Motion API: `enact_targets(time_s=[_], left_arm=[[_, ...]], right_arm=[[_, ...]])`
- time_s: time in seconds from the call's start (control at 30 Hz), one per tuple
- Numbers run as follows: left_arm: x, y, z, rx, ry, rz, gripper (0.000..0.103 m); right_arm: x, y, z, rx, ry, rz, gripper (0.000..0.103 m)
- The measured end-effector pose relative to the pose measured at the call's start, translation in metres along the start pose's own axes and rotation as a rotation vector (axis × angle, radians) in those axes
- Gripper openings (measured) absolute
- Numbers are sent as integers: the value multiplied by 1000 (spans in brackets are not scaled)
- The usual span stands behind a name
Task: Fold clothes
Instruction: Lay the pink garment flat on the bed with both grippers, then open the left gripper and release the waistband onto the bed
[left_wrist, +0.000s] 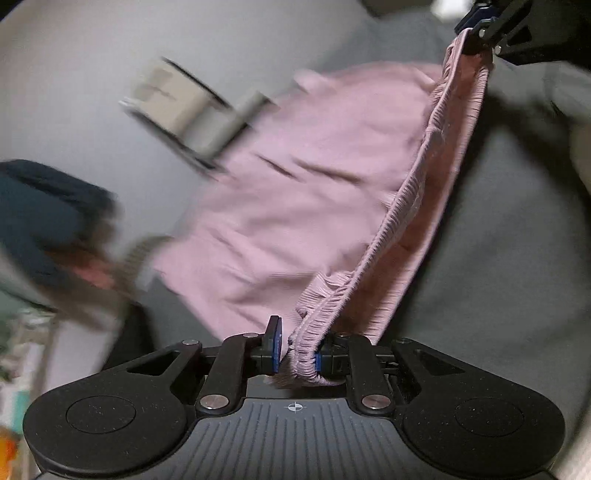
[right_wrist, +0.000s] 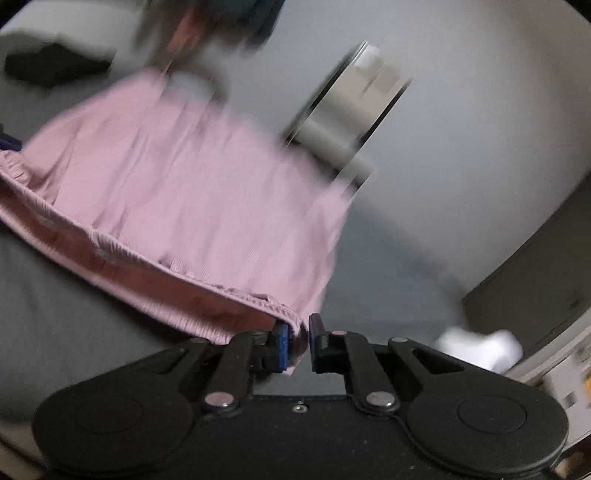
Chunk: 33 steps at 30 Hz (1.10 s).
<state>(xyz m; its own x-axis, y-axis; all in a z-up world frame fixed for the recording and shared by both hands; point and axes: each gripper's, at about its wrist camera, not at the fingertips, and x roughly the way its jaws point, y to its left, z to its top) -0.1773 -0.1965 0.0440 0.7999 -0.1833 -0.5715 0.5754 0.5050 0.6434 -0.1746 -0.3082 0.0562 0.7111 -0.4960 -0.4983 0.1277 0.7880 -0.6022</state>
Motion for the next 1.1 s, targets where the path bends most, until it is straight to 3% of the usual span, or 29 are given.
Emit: enact_targets(time_s=[0.03, 0.07, 0.17, 0.23, 0.4, 0.6, 0.7, 0.83, 1.0, 1.1], left_arm=[[0, 3, 0, -30, 8, 4, 17], [0, 7, 1, -60, 18, 7, 17], [25, -2, -1, -11, 186, -139, 16], [20, -5, -1, 14, 166, -137, 17], [3, 13, -2, -75, 155, -289, 17], [-18, 59, -19, -240, 129, -466, 42], [-16, 83, -33, -378, 120, -528, 70], [-13, 96, -46, -480, 137, -622, 89], [-22, 96, -55, -441, 111, -704, 91], [-24, 127, -61, -524, 58, -707, 91]], right_arm=[[-1, 3, 1, -17, -13, -33, 24], [5, 5, -1, -9, 26, -3, 25], [33, 9, -11, 50, 212, 164, 23], [35, 3, -11, 96, 240, 207, 24], [30, -18, -10, 215, 267, 286, 30], [28, -43, -11, 346, 295, 383, 48], [29, -48, -13, 364, 313, 390, 49], [36, -47, -14, 347, 363, 369, 49], [39, -45, -10, 313, 402, 383, 49], [22, -46, -2, 239, 385, 394, 50]])
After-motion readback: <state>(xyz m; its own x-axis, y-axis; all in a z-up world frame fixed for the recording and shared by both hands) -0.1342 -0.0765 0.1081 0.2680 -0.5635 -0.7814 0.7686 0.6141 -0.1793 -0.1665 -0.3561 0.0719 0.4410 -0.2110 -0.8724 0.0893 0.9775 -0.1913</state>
